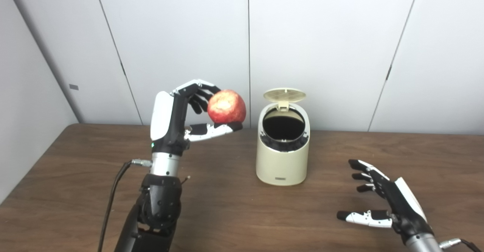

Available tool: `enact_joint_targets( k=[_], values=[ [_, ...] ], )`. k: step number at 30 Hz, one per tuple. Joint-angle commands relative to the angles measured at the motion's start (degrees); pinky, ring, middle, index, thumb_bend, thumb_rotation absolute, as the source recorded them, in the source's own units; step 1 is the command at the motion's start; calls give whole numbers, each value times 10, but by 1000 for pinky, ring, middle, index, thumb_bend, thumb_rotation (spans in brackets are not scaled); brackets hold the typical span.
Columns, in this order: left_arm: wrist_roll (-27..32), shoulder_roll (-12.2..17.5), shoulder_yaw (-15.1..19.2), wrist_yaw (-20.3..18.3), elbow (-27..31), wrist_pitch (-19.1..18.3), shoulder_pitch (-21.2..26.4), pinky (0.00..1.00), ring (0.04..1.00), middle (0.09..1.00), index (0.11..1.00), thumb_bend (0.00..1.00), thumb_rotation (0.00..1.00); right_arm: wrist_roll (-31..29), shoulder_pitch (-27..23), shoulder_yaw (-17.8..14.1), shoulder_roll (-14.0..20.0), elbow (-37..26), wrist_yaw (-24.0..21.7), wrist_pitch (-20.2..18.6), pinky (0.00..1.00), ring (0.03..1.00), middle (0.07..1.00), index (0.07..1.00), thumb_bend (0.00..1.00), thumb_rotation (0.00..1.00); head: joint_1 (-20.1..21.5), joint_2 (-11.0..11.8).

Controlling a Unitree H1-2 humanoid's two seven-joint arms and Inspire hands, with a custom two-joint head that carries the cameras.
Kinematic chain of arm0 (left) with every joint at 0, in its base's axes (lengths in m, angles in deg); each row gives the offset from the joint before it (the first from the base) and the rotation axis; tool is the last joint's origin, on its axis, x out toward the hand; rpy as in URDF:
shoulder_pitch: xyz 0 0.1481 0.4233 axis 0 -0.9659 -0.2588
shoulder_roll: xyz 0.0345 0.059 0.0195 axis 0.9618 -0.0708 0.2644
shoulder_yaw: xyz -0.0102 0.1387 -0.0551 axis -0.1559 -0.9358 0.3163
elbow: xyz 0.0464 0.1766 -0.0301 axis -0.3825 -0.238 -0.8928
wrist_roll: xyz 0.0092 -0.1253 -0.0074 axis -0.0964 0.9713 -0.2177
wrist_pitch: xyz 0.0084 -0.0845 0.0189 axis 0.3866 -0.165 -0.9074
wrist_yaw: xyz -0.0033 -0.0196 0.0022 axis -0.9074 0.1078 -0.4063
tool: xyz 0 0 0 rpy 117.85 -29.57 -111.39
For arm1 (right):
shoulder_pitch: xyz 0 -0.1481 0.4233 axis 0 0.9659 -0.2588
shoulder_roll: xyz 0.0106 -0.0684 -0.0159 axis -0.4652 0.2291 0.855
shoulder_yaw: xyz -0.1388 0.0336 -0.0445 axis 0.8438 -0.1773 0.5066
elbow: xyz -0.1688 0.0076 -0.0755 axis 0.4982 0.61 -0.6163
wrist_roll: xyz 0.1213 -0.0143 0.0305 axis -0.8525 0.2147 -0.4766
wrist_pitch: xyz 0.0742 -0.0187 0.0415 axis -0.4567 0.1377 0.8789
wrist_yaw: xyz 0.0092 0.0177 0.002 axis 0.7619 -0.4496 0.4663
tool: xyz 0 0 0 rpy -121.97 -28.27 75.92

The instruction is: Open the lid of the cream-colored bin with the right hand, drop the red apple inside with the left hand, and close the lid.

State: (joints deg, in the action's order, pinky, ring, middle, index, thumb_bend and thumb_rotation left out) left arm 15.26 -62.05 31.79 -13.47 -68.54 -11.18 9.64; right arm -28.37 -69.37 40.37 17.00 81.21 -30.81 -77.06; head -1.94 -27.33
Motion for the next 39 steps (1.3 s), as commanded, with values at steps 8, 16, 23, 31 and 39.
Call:
enact_joint_targets(
  k=[8, 16, 23, 31, 39],
  values=[
    [-22, -34, -26, -12, 1, -1, 47, 223, 342, 454, 492, 527, 0, 4, -19, 0, 0, -24, 11, 14, 659, 802, 868, 854, 752, 127, 6, 2],
    [-37, -49, -41, 6, -42, 17, 63, 249, 350, 454, 493, 527, 0, 10, -21, 4, -3, -26, 13, 12, 688, 812, 870, 858, 754, 135, 12, 2],
    [-75, -58, -49, 53, -97, 38, 76, 240, 346, 454, 496, 527, 0, 17, -18, 6, -6, -31, 16, 11, 682, 810, 867, 857, 754, 138, 21, 3],
    [-107, -62, -54, 129, -174, 70, 96, 240, 353, 452, 498, 525, 0, 26, -13, 6, -10, -39, 16, 6, 680, 806, 866, 859, 746, 148, 26, 4],
    [-123, -58, -62, 187, -250, 93, 120, 232, 354, 454, 499, 525, 0, 30, -9, 7, -16, -50, 11, -4, 692, 812, 867, 865, 742, 165, 34, 5]
  ],
)
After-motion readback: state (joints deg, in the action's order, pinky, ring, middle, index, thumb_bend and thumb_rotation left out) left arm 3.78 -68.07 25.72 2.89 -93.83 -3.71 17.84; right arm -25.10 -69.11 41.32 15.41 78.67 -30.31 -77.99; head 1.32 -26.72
